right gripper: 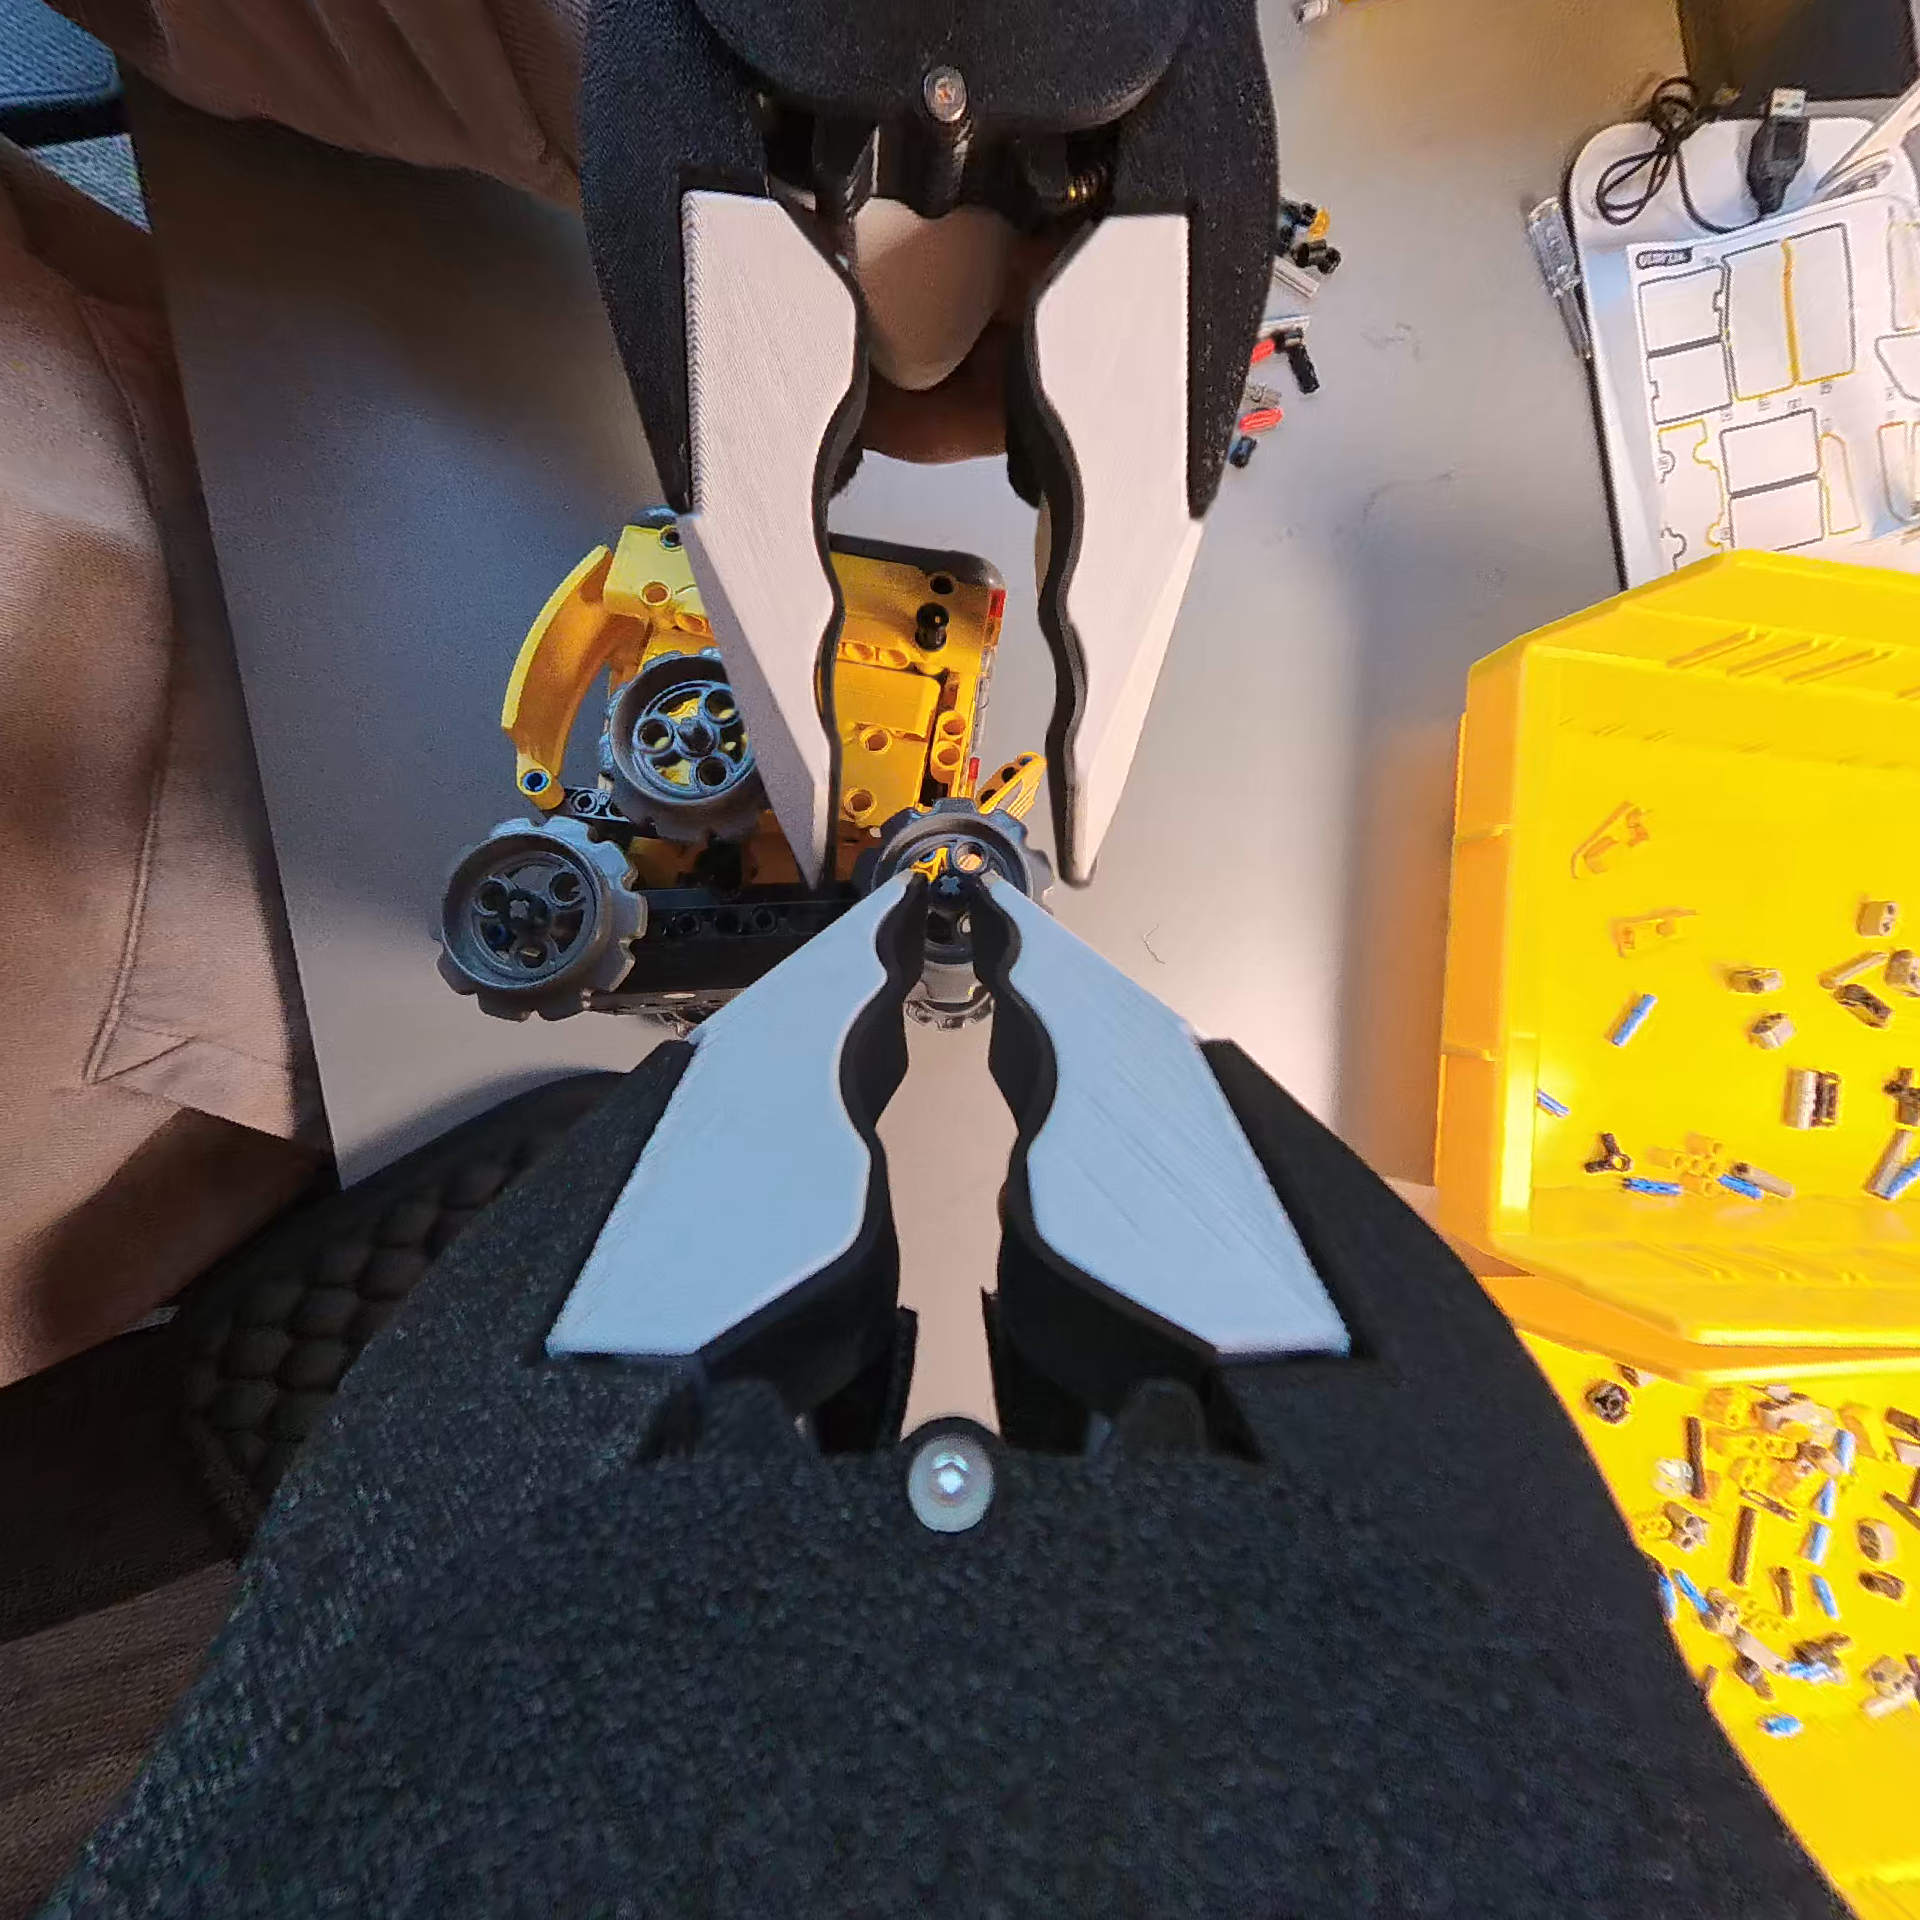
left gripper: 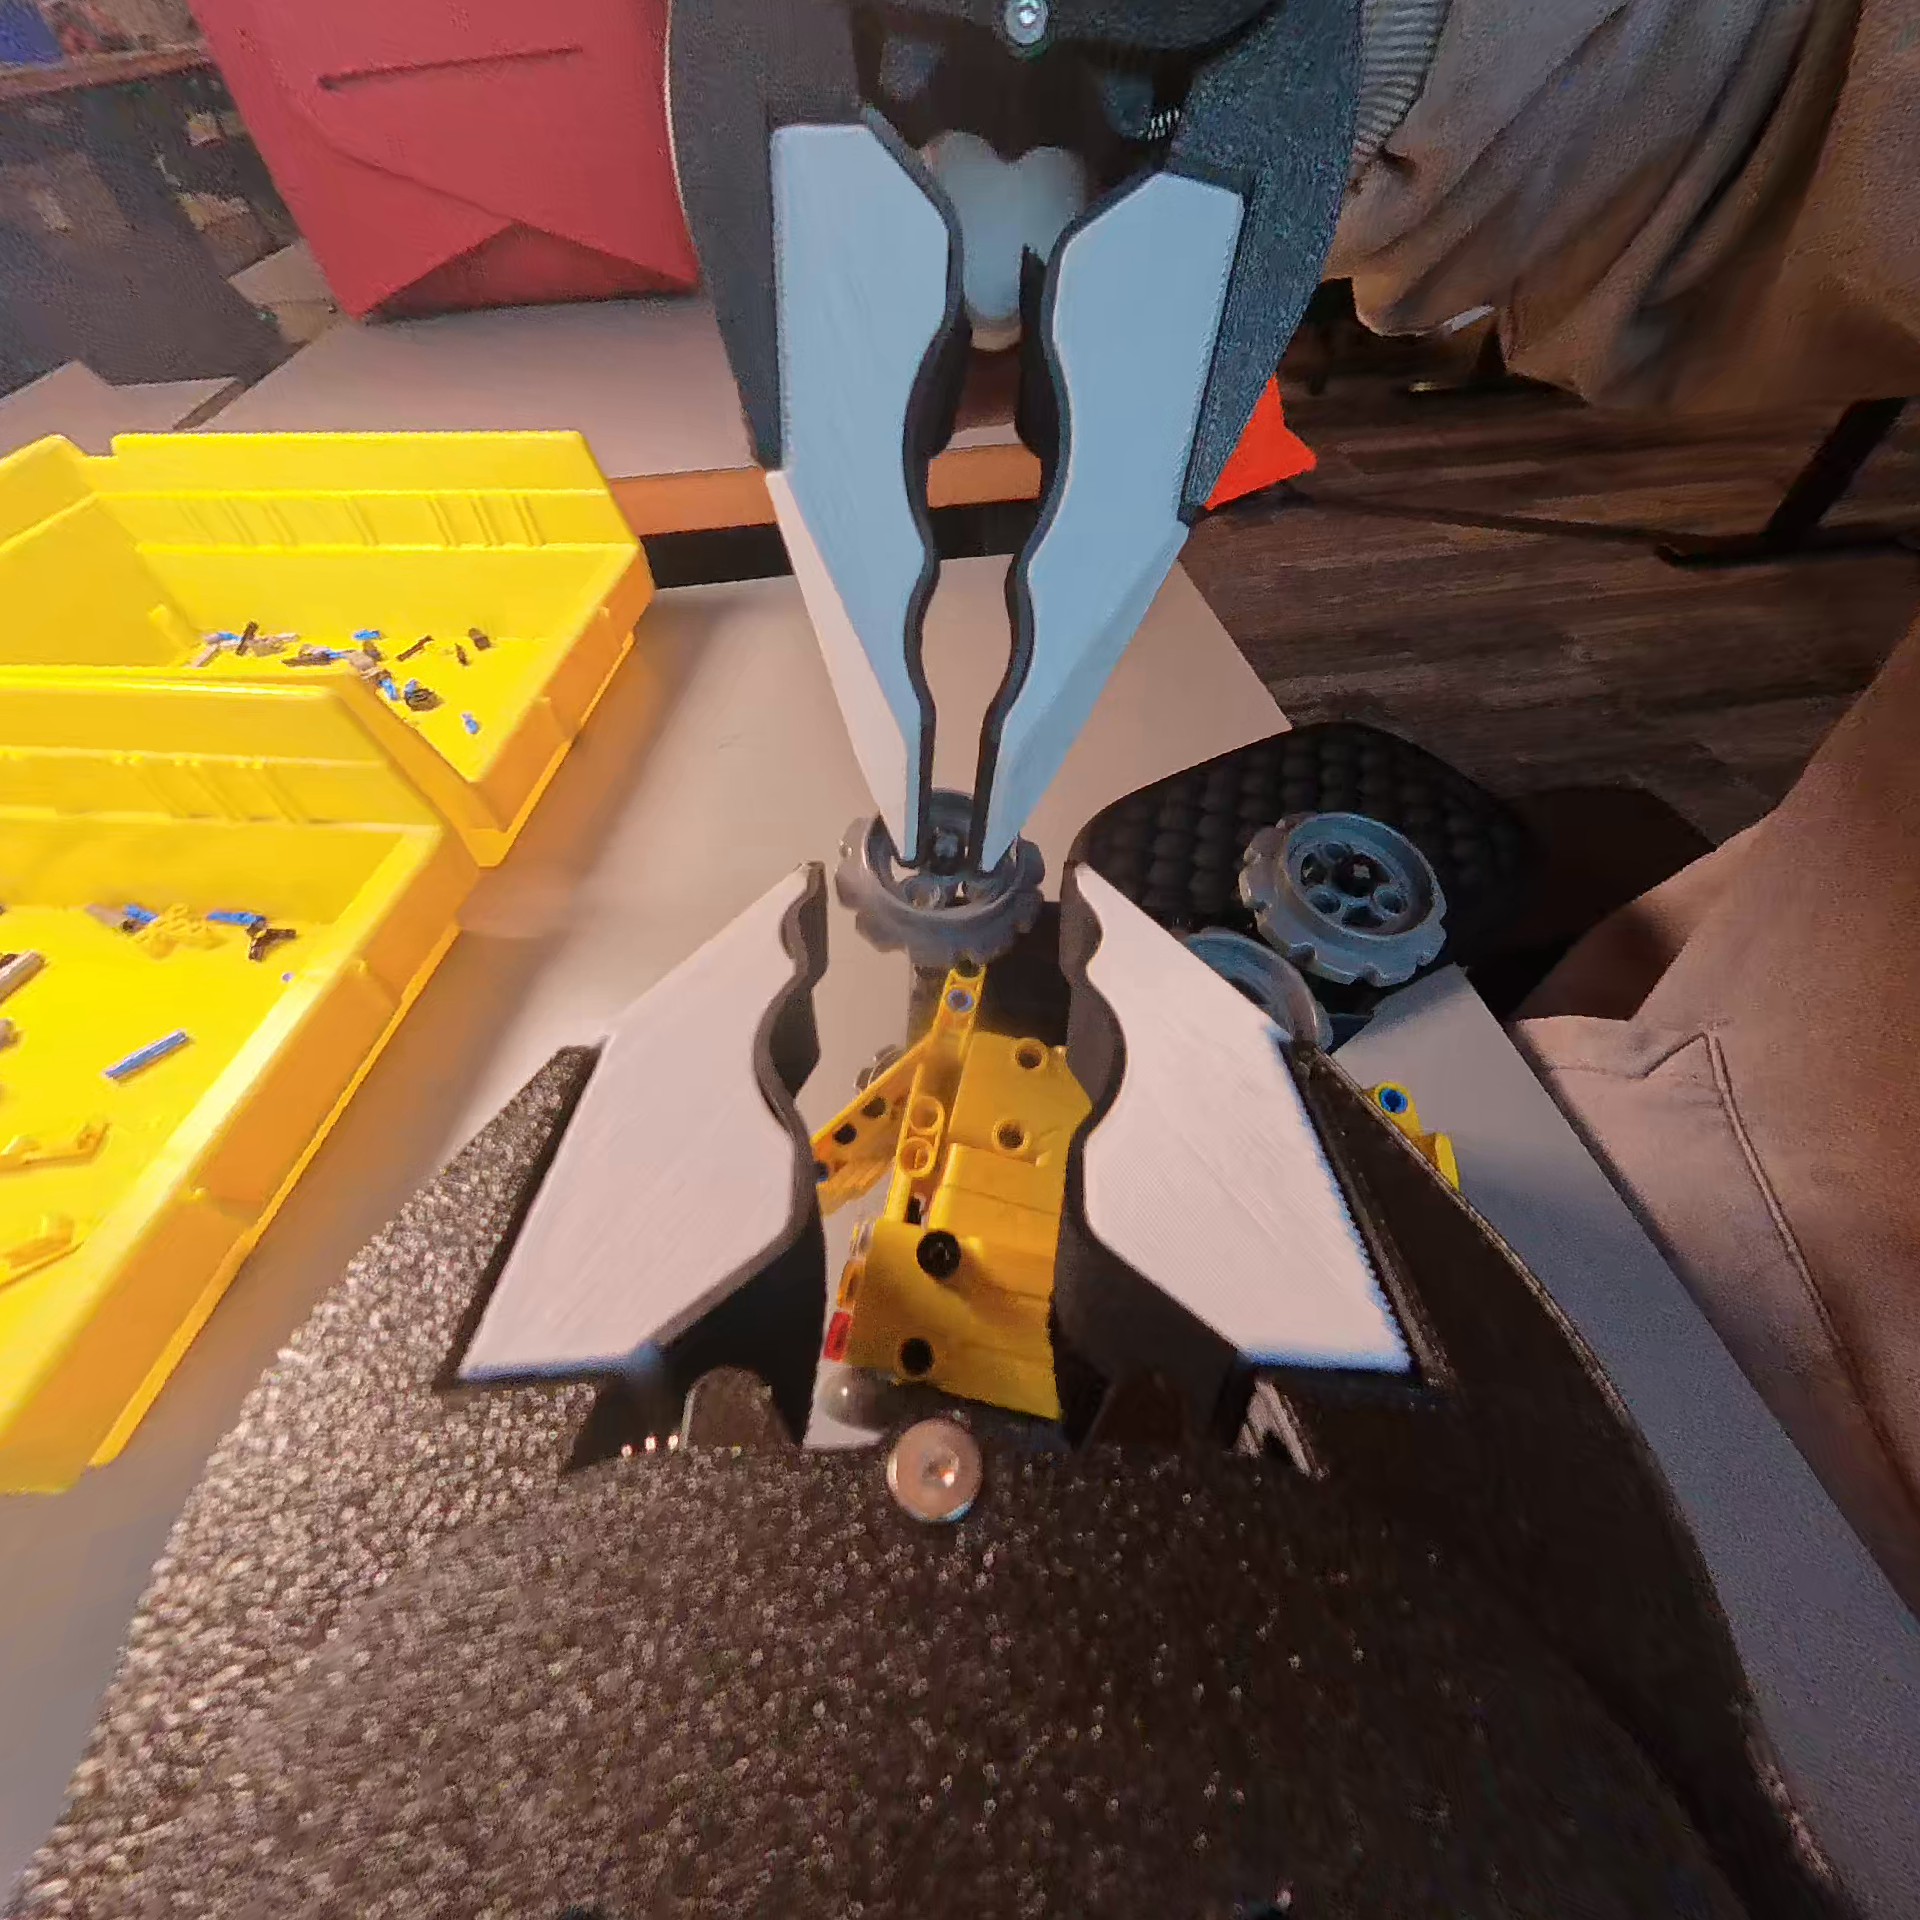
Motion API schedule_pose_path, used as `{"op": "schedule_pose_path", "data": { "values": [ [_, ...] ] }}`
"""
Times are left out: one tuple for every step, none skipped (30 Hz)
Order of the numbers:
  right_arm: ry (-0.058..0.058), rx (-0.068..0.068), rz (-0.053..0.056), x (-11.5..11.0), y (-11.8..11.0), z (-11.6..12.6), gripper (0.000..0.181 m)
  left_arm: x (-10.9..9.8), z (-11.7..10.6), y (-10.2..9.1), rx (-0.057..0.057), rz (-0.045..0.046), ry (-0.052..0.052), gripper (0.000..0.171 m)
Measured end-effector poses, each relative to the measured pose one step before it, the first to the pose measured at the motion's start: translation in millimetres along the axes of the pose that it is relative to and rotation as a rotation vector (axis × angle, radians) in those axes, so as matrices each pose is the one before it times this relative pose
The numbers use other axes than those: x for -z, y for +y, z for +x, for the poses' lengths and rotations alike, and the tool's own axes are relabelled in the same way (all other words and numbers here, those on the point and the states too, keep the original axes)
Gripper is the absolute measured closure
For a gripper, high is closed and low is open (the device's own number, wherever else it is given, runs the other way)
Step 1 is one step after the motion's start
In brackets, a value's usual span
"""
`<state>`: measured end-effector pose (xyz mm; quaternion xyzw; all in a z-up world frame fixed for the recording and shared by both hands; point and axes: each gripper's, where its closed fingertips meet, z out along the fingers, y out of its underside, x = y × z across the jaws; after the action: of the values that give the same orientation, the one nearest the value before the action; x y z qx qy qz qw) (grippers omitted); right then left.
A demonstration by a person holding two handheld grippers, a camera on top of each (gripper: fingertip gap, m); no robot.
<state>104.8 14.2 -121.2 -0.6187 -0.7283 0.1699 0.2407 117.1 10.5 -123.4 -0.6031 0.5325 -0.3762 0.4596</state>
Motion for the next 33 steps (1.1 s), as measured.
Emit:
{"op": "schedule_pose_path", "data": {
  "values": [
    [-0.0008, 0.0031, 0.0048, -0.27, -1.23, -1.00, 0.176, -2.20, 1.10, -1.16, -0.0122, -0.00330, 0.0083, 0.130],
    [-0.0084, 0.0050, 0.0041, 0.43, -1.91, -2.38, 0.177, -2.31, 1.37, 0.19, -0.0132, -0.01011, 0.0076, 0.130],
    [0.0048, 0.0110, -0.0084, 0.30, -0.22, -0.85, 0.177, -1.35, 0.55, 0.29, -0.0101, -0.00782, 0.0000, 0.130],
    [0.0116, 0.0133, -0.0108, 0.31, 0.36, -0.29, 0.178, -0.15, 0.36, 0.27, -0.0104, -0.00533, -0.0013, 0.130],
    [0.0069, 0.0050, -0.0024, 0.38, -0.84, -1.09, 0.178, 0.47, 0.87, 0.17, -0.0055, -0.00651, -0.0009, 0.130],
    [0.0135, 0.0057, -0.0015, -0.22, -0.64, -0.42, 0.178, 0.29, -0.04, 0.74, -0.0063, -0.01335, -0.0091, 0.130],
    [0.0164, 0.0079, -0.0008, -0.36, -0.16, 0.29, 0.179, 0.12, -0.41, 0.80, -0.0108, -0.01505, -0.0119, 0.130],
    [0.0069, -0.0042, 0.0038, 0.24, -0.65, -0.18, 0.179, 0.18, -0.13, 0.32, -0.0028, -0.00991, -0.0063, 0.130],
    [0.0046, -0.0041, 0.0187, 1.24, -2.38, -0.35, 0.179, -0.12, -0.73, 1.33, 0.0081, -0.00672, -0.0044, 0.130],
    [-0.0120, -0.0308, 0.1028, 7.64, -16.84, -1.08, 0.179, -1.52, -3.00, 3.04, 0.0120, -0.00635, -0.0132, 0.130],
    [-0.0147, -0.0589, 0.1114, 12.57, -25.63, -0.01, 0.180, -2.53, -1.38, 1.97, 0.0220, 0.00215, 0.0009, 0.131],
    [0.0809, 0.0951, -0.0142, 9.26, -10.24, 7.30, 0.179, -1.42, 3.17, -0.07, 0.0168, 0.00490, 0.0265, 0.131],
    [0.0655, 0.0864, -0.0392, 6.43, -2.85, 6.08, 0.178, -0.77, 4.48, -0.68, -0.0080, 0.00030, 0.0192, 0.131],
    [-0.0012, -0.0251, 0.0196, 4.69, -5.59, 1.15, 0.178, -0.32, 2.00, -0.18, -0.0113, -0.01067, -0.0013, 0.131],
    [-0.0046, -0.0268, 0.0082, 2.30, 1.06, 1.50, 0.178, 0.31, 0.62, -0.05, -0.0071, -0.00847, -0.0067, 0.131],
    [-0.0028, -0.0212, 0.0055, 0.61, 4.59, 1.52, 0.178, 0.63, 0.07, -0.07, -0.0037, -0.00263, -0.0050, 0.130],
    [-0.0196, -0.0383, 0.0219, -0.42, 3.06, -1.07, 0.178, 0.73, 0.12, -0.14, 0.0054, 0.00222, -0.0002, 0.130],
    [-0.0151, -0.0309, 0.0221, -1.05, 2.66, -0.94, 0.178, 1.59, 0.78, -0.73, 0.0086, 0.00743, 0.0101, 0.130],
    [0.0018, -0.0002, 0.0195, -1.39, 2.53, 0.22, 0.178, 2.68, 0.28, -1.22, 0.0099, 0.01096, 0.0100, 0.130],
    [0.0124, 0.0201, 0.0140, -1.72, 3.07, 0.78, 0.177, 4.24, -0.97, -1.71, 0.0100, 0.01576, 0.0055, 0.130],
    [0.0077, 0.0113, 0.0155, -1.98, 2.69, -0.08, 0.178, 6.07, -1.19, -3.29, 0.0186, 0.02717, 0.0093, 0.130],
    [-0.0035, 0.0027, 0.0123, -2.47, 2.70, -2.12, 0.177, 7.53, -1.12, -5.17, 0.0344, 0.03907, 0.0144, 0.129],
    [0.0070, 0.0117, 0.0037, -2.82, 3.34, -1.37, 0.177, 8.21, -0.34, -6.43, 0.0442, 0.04614, 0.0217, 0.130],
    [0.0130, 0.0210, 0.0045, -2.78, 2.20, -1.24, 0.177, 8.26, 1.53, -7.05, 0.0465, 0.04919, 0.0305, 0.133],
    [0.0100, 0.0214, 0.0093, -2.44, 0.28, -1.84, 0.177, 7.43, 1.53, -7.04, 0.0470, 0.04923, 0.0273, 0.138],
    [0.0092, 0.0226, 0.0167, -1.79, -2.01, -1.92, 0.177, 5.68, -0.08, -6.15, 0.0492, 0.04403, 0.0138, 0.143],
    [0.0129, 0.0274, 0.0149, -1.66, -2.83, -1.09, 0.177, 3.55, 0.13, -4.58, 0.0475, 0.03368, 0.0124, 0.146],
    [0.0154, 0.0357, 0.0066, -1.78, -2.56, -0.55, 0.176, 1.83, 1.12, -2.95, 0.0401, 0.02456, 0.0157, 0.149],
    [0.0148, 0.0352, 0.0071, -1.76, -3.08, -0.41, 0.176, 0.65, 2.10, -1.86, 0.0283, 0.01863, 0.0191, 0.151],
    [0.0141, 0.0275, 0.0050, -1.67, -3.22, 0.02, 0.177, -0.07, 2.81, -1.54, 0.0197, 0.01429, 0.0215, 0.154],
    [0.0129, 0.0263, 0.0020, -1.55, -2.64, 0.13, 0.177, -0.31, 2.45, -1.27, 0.0159, 0.00925, 0.0166, 0.158],
    [0.0144, 0.0275, 0.0023, -1.04, -2.63, 0.39, 0.177, -0.25, 1.06, -1.05, 0.0128, 0.00360, 0.0050, 0.160],
    [0.0183, 0.0288, -0.0087, -0.39, -0.50, 1.25, 0.177, 0.93, -1.04, -1.34, 0.0093, 0.00233, -0.0083, 0.161]
  ]
}}
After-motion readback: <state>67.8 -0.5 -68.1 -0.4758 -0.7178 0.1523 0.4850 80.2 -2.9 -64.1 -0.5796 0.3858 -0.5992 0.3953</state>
